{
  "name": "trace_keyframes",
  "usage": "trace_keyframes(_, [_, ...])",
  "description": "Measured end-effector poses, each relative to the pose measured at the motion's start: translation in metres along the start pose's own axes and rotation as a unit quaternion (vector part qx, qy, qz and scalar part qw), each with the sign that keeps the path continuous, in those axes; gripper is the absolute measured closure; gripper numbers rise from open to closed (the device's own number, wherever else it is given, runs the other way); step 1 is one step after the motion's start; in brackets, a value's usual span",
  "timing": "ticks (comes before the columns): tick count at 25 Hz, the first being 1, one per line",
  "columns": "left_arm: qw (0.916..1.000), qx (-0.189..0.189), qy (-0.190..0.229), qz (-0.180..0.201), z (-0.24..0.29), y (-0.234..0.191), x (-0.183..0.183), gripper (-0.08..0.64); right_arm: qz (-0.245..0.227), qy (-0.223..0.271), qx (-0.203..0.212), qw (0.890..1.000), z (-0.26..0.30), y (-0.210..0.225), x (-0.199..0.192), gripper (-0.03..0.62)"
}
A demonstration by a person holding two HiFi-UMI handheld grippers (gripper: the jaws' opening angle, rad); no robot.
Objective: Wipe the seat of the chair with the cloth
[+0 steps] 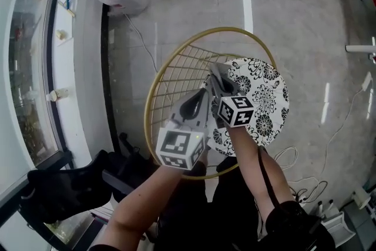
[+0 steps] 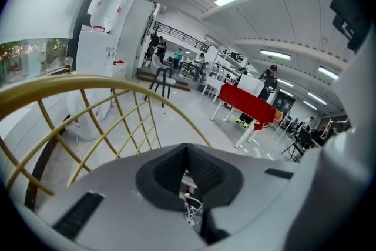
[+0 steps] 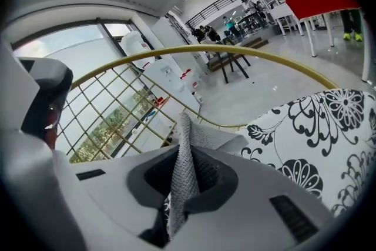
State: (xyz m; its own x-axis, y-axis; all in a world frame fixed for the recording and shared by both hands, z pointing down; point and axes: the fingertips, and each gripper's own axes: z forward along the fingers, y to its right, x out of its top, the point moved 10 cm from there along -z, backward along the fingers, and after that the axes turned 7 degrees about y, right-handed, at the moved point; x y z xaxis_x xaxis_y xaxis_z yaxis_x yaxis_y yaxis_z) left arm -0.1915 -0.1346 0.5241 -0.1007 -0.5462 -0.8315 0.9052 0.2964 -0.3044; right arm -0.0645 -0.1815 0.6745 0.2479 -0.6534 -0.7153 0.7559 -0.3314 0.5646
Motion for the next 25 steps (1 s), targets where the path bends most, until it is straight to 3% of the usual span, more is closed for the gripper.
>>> trace_keyframes(4, [1.0000,-0.009,-0.001,0.001,-0.001,0.010,0.001,0.554,0.001,0.015,0.006,1.000,-0.027,-0.005,0.012,0.568])
trace_keyframes(10, [0.9993,-0.037,-0.004,-0.003,0.003,0.034,0.005,0.554,0.006,0.043,-0.024,0.999,-0.084,0.011,0.038,0.568])
trace_keyframes(20, [0.9960,-0.086,-0.014,0.017,0.027,0.078,-0.009,0.554,-0.028,0.056,-0.113,0.992,-0.167,0.078,0.053,0.568])
trace_keyframes(25, [0.9948,-0.098,-0.025,0.010,0.043,0.085,-0.022,0.554,-0.049,0.067,-0.185,0.979,-0.190,0.117,0.055,0.568])
